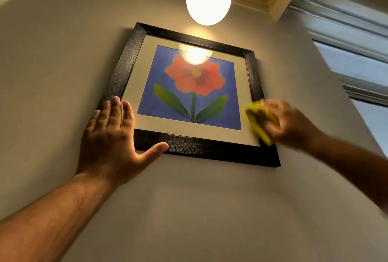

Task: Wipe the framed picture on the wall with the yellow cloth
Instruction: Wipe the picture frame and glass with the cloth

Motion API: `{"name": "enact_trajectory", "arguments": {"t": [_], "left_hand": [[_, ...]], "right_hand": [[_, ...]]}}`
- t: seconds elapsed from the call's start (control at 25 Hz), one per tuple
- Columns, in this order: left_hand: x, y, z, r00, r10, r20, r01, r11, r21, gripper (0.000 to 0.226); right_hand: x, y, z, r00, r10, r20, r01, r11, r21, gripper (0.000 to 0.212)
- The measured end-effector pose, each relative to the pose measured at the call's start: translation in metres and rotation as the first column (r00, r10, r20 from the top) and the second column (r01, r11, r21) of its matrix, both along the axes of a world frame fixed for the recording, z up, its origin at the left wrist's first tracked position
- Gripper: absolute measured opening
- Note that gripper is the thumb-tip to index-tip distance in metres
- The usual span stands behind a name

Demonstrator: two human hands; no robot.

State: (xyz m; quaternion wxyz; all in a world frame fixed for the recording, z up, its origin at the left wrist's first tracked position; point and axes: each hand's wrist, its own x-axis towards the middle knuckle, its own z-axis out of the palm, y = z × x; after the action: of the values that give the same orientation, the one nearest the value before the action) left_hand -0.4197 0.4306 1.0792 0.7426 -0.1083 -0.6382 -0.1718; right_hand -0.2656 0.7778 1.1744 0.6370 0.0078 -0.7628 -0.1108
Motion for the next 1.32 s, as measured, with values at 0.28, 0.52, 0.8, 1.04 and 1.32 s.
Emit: {"name": "enact_trajectory", "arguments": {"t": [0.28,0.52,0.8,1.04,1.32], "left_hand": [[0.002,0.002,0.000,1.000,0.027,0.003,-0.027,1.000,0.008,0.126],[0.003,0.000,0.000,1.000,0.008,0.015,-0.008,1.000,0.012,0.128],[0.000,0.001,0.001,1.000,0.004,0.003,-0.004,1.000,0.020,0.127],[0.003,0.002,-0.001,1.000,-0.009,0.017,0.009,1.000,0.009,0.124],[0.008,0.002,-0.002,0.999,-0.002,0.038,0.002,1.000,0.002,0.124]], "right_hand": [[0.000,-0.001,-0.008,1.000,0.004,0.021,-0.004,1.000,0.007,0.066],[-0.001,-0.041,0.152,0.996,0.080,0.031,-0.071,0.971,-0.230,0.048],[-0.006,-0.008,-0.063,0.991,0.130,-0.001,-0.130,0.986,-0.107,0.071],[-0.035,-0.051,-0.131,0.987,0.110,-0.115,-0.130,0.975,-0.182,0.075],[-0.026,-0.040,-0.126,0.993,0.062,-0.100,-0.081,0.978,-0.193,0.072]]}}
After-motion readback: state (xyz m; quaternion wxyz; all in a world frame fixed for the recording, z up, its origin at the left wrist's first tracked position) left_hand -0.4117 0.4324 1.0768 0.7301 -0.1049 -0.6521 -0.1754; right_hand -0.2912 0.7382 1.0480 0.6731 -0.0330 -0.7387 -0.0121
